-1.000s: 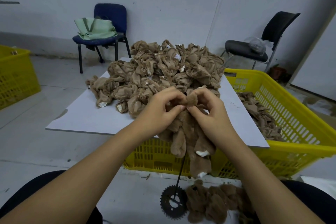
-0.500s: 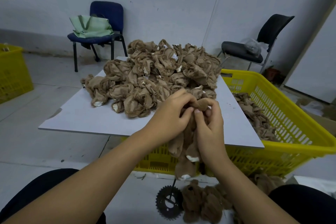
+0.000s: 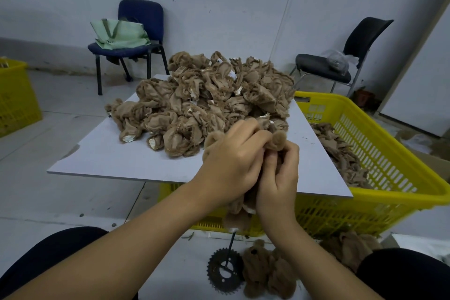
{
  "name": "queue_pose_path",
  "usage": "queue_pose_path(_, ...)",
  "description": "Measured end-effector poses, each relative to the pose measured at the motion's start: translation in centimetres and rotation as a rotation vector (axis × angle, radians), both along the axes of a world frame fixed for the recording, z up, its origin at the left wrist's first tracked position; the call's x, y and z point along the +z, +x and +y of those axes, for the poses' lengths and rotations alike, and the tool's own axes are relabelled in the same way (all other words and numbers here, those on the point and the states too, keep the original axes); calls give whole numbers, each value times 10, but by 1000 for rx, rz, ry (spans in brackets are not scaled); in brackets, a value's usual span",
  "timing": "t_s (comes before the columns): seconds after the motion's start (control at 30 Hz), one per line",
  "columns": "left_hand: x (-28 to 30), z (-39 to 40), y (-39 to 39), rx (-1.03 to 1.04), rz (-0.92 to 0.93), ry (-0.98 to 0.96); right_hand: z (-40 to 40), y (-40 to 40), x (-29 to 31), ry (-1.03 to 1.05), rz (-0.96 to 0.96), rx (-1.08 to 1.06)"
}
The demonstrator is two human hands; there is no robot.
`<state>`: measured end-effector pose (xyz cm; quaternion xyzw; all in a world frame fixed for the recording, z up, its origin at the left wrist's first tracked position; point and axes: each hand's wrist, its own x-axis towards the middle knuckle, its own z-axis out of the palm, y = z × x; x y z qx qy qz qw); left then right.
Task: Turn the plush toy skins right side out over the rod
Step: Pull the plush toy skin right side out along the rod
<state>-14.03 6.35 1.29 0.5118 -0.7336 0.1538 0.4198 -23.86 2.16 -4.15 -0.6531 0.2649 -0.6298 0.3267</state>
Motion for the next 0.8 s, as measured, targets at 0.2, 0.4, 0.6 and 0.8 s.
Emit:
queue_pose_path(0.2,-7,-2,-9,35,1,-14,-4,-7,-1,22,69,-53)
queue_pose_path(0.4,-8,-7,-3,49,98,76,-10,-5,1,86,57,45)
queue_pose_path(0.6,-8,-5,-2,87,115,32,-11,-3,2,196,49,104)
queue_pose_path(0.8,-1,-7,13,60,248,-2,-18,-4,7,328,101,279)
